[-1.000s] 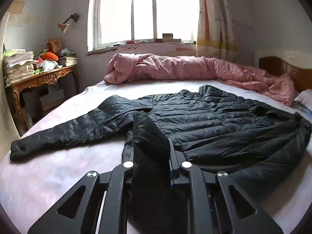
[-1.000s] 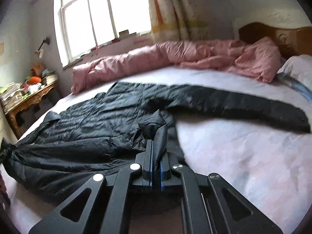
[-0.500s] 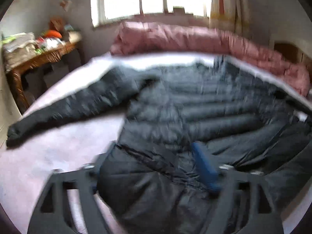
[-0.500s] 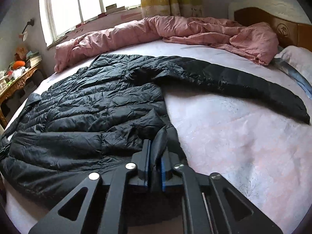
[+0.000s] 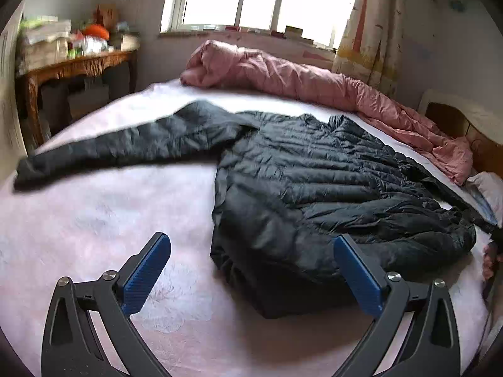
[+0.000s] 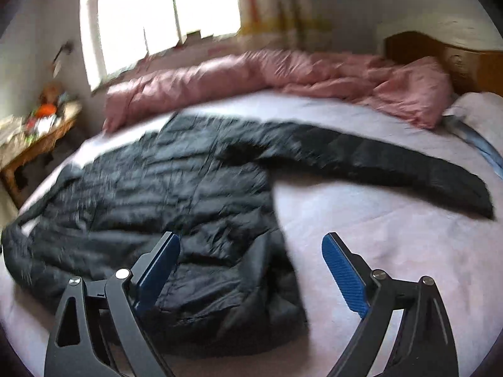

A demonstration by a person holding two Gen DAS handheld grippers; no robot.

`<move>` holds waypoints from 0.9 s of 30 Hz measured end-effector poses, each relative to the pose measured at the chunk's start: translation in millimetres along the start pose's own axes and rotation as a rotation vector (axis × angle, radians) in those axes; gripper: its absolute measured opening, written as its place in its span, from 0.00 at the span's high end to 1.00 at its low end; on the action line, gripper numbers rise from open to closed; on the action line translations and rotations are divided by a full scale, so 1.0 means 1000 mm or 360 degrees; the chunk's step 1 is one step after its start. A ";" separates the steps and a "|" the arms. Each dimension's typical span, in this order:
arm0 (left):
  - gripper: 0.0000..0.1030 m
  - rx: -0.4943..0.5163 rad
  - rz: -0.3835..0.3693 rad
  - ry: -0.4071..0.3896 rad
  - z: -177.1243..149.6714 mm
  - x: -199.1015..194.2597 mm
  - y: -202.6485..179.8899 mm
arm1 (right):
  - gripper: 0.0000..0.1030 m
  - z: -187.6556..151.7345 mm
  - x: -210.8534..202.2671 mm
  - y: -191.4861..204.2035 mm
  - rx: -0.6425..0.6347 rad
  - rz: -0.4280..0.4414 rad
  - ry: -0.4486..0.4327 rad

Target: Fold large clothes

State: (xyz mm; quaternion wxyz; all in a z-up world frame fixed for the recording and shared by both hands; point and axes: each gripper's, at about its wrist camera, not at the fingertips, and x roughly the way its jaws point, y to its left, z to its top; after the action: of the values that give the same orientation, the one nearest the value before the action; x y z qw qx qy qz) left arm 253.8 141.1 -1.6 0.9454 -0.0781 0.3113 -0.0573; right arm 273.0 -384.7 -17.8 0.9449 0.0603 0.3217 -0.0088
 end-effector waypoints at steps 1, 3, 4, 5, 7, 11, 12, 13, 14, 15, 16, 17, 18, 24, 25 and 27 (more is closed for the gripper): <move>0.00 -0.0030 -0.0044 0.0010 -0.001 0.004 0.004 | 0.10 -0.001 0.007 0.001 -0.0008 0.0001 0.0046; 0.00 -0.0099 -0.0172 0.0000 0.000 0.010 0.009 | 0.22 -0.004 0.014 0.002 -0.0014 -0.0008 0.0092; 0.01 -0.0128 -0.0232 -0.0017 0.002 0.011 0.011 | 0.44 -0.006 0.015 0.003 -0.0019 -0.0013 0.0096; 0.02 -0.0144 -0.0276 -0.0040 0.004 0.012 0.012 | 0.56 -0.006 0.014 0.003 -0.0022 -0.0014 0.0096; 0.13 -0.0130 -0.0318 -0.0088 0.011 0.013 0.008 | 0.89 -0.007 0.010 0.001 -0.0003 -0.0042 0.0062; 0.98 -0.0038 -0.0232 -0.0122 0.020 0.019 -0.008 | 0.94 -0.004 -0.010 -0.012 0.0120 -0.0043 -0.0133; 0.98 -0.0034 -0.0209 -0.0156 0.022 0.018 -0.009 | 0.94 -0.003 -0.016 -0.015 0.0139 -0.0057 -0.0183; 0.98 -0.0019 -0.0200 -0.0208 0.024 0.015 -0.012 | 0.95 -0.002 -0.020 -0.016 0.0149 -0.0074 -0.0216; 0.98 0.0003 -0.0179 -0.0250 0.026 0.013 -0.014 | 0.95 -0.001 -0.023 -0.017 0.0154 -0.0105 -0.0246; 0.98 0.0028 -0.0146 -0.0295 0.029 0.010 -0.017 | 0.95 0.000 -0.025 -0.017 0.0155 -0.0143 -0.0261; 0.98 0.0037 -0.0127 -0.0333 0.033 0.008 -0.017 | 0.95 0.000 -0.026 -0.016 0.0155 -0.0165 -0.0263; 0.98 0.0031 -0.0130 -0.0356 0.035 0.007 -0.016 | 0.95 0.000 -0.025 -0.016 0.0153 -0.0173 -0.0257; 0.98 0.0020 -0.0128 -0.0364 0.037 0.007 -0.015 | 0.95 0.000 -0.023 -0.015 0.0149 -0.0181 -0.0240; 0.97 -0.0060 0.0155 0.0099 0.028 0.062 -0.001 | 0.95 -0.003 0.010 -0.011 0.0116 -0.0172 0.0021; 0.97 -0.0086 0.0159 0.0158 0.023 0.071 0.003 | 0.95 -0.004 0.012 -0.011 0.0109 -0.0172 0.0033; 0.97 -0.0101 0.0172 0.0211 0.021 0.079 0.005 | 0.95 -0.005 0.011 -0.010 0.0101 -0.0177 0.0019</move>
State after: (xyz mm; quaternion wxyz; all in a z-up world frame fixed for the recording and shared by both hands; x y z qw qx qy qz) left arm 329.7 136.2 -31.4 0.9215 -0.0872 0.3785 -0.0014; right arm 278.0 -393.9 -29.0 0.9386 0.0725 0.3297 -0.0710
